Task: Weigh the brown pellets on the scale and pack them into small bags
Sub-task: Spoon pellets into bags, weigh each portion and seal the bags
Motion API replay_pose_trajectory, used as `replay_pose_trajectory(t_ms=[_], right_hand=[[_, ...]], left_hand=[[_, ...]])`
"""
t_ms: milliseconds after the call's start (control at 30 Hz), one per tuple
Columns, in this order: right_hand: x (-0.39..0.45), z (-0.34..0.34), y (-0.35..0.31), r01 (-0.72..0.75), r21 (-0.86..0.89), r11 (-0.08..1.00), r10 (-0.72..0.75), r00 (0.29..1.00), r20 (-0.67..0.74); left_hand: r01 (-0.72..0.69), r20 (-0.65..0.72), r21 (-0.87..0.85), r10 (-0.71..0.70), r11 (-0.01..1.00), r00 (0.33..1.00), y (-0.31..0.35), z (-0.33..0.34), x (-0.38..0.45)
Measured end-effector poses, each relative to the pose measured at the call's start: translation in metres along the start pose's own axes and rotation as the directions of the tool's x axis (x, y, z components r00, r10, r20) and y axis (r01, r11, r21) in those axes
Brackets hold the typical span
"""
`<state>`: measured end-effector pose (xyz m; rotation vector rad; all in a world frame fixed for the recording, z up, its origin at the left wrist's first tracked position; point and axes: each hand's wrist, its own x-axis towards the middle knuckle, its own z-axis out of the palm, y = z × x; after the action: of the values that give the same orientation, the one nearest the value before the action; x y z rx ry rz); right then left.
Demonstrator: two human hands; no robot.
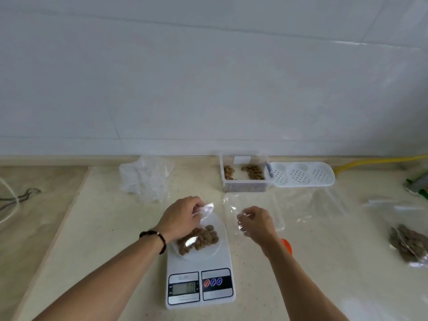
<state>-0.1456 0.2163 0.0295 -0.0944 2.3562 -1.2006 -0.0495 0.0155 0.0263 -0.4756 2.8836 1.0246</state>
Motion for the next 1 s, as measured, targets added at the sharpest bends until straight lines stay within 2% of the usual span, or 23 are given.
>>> replay_pose_trajectory(t_ms=[100, 200, 300, 400, 500, 667, 767, 1000], right_hand=[[-0.003, 0.000, 0.000, 0.025, -0.085, 0.996, -0.028, 0.999, -0.034], [-0.009, 0.000, 0.005, 0.107, -0.227, 0.968, -0.130, 0.988, -0.087], [-0.024, 0.004, 0.006, 0.237, -0.382, 0.893, -0.289, 0.954, -0.084], [-0.042, 0.010, 0.006, 0.384, -0.519, 0.764, -0.455, 0.890, -0.011], [-0.057, 0.016, 0.009, 0.466, -0.607, 0.644, -0.525, 0.846, 0.092], [-0.069, 0.017, 0.014, 0.539, -0.627, 0.562, -0.567, 0.803, 0.181], [-0.071, 0.015, 0.018, 0.545, -0.635, 0.548, -0.562, 0.802, 0.202], [-0.075, 0.013, 0.017, 0.547, -0.618, 0.565, -0.559, 0.804, 0.200]], left_hand=[[-0.008, -0.084, 0.097, 0.016, 0.995, 0.996, -0.005, 0.000, -0.012], [-0.046, -0.137, 0.248, 0.082, 0.968, 0.987, -0.010, -0.002, -0.037], [-0.068, -0.167, 0.422, 0.151, 0.904, 0.974, -0.020, 0.001, -0.064], [-0.003, -0.161, 0.510, 0.098, 0.860, 0.982, -0.027, 0.009, -0.088], [0.028, -0.158, 0.515, 0.062, 0.856, 0.986, -0.030, 0.021, -0.109], [0.081, -0.155, 0.534, 0.003, 0.842, 0.988, -0.037, 0.039, -0.131], [0.111, -0.165, 0.531, -0.026, 0.840, 0.986, -0.037, 0.045, -0.139], [0.102, -0.203, 0.500, 0.002, 0.860, 0.979, -0.031, 0.041, -0.143]])
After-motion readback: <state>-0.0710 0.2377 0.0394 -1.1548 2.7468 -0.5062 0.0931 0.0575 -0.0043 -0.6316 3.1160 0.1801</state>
